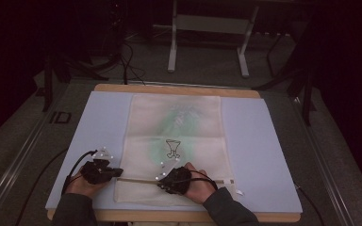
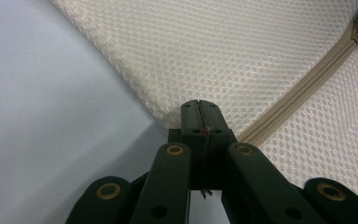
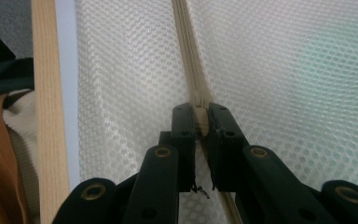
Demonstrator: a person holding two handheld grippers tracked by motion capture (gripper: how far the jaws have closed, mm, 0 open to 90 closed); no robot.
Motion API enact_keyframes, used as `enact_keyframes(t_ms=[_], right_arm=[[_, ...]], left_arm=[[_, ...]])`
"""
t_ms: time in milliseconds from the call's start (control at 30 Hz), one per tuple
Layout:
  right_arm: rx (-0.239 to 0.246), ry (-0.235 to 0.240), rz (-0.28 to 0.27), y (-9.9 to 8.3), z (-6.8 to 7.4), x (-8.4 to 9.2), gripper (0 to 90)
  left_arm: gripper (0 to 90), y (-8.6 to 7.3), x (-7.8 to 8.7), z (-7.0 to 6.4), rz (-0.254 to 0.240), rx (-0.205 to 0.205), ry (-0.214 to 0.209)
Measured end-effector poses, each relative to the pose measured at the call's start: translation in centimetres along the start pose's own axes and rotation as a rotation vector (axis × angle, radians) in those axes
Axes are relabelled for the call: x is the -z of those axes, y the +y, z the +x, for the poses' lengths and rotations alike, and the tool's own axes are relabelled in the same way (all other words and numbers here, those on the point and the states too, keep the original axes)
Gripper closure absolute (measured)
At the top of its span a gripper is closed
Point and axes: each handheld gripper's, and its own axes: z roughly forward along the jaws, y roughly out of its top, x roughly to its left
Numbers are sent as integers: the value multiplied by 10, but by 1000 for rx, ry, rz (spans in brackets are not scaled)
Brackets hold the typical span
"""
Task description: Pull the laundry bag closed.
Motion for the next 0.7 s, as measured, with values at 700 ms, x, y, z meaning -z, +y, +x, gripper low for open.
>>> enact_keyframes(t_ms=[700], right_arm=[[-5,4,-8,-10,-3,8,823]], left_arm=[[897,0,0,0,0,0,0]])
